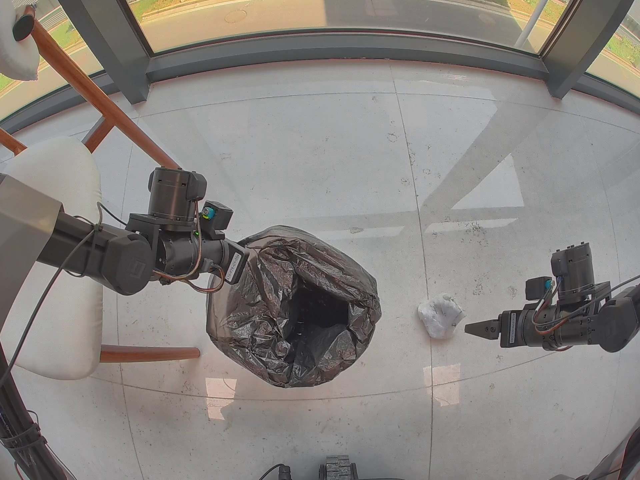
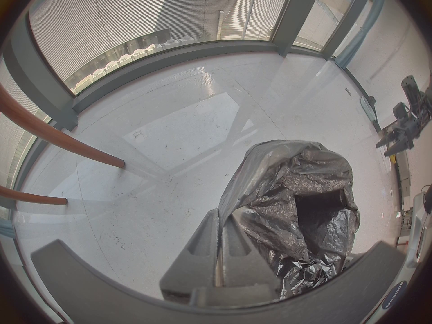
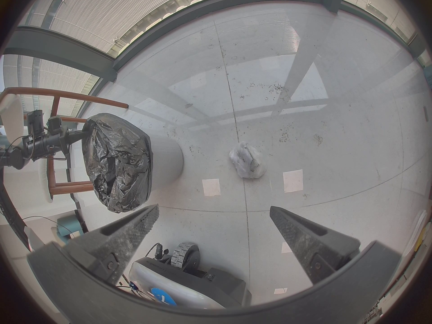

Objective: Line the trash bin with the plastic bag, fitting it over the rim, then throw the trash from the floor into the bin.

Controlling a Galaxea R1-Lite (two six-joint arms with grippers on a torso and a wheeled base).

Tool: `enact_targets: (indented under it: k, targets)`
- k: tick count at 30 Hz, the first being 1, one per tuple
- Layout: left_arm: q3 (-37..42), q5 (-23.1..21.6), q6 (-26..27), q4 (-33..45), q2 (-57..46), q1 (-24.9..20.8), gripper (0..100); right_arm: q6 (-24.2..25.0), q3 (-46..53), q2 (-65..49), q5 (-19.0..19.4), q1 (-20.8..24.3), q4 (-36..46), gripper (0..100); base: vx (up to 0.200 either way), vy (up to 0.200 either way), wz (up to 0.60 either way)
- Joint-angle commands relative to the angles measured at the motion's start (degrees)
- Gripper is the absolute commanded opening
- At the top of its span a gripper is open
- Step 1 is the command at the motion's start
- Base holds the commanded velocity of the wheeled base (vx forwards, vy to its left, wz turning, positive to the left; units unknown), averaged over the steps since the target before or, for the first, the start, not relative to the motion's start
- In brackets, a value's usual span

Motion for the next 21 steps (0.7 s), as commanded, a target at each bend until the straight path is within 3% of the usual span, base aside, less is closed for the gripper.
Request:
enact_targets:
  k: [1, 7, 8, 13, 16, 17, 21]
  targets:
    - [-0.7, -0.1, -0.7, -0.1, -0.2, -0.2, 0, 0.0, 0.1, -0.2, 0.0, 0.0, 0.0, 100, 0.000, 0.000, 0.00]
    - [-0.5, 0.4, -0.8, 0.0, -0.2, -0.1, 0, 0.0, 0.6, -0.7, 0.0, -0.1, 0.0, 100, 0.000, 0.000, 0.00]
    - [-0.4, 0.4, -0.8, 0.0, -0.3, -0.1, 100, 0.0, 0.6, -0.7, 0.0, -0.1, 0.0, 100, 0.000, 0.000, 0.00]
    - [-0.2, 0.5, -0.8, -1.4, -0.2, -0.2, 100, -0.1, 0.6, -0.6, 0.0, -0.2, 0.0, 100, 0.000, 0.000, 0.00]
    - [1.2, 0.7, -0.7, -7.5, 0.1, -0.1, 100, -0.1, 0.7, -0.5, 0.0, -0.5, 0.0, 100, 0.000, 0.000, 0.00]
    - [4.1, 1.8, -0.8, -13.8, -0.2, -0.1, 100, -0.1, 0.7, -0.4, 0.0, -1.1, 0.0, 100, 0.000, 0.000, 0.00]
    - [7.5, 2.4, -3.6, -16.8, -4.0, -0.3, 100, -0.4, 0.1, 0.3, 0.2, -5.1, 0.0, 100, 0.000, 0.000, 0.00]
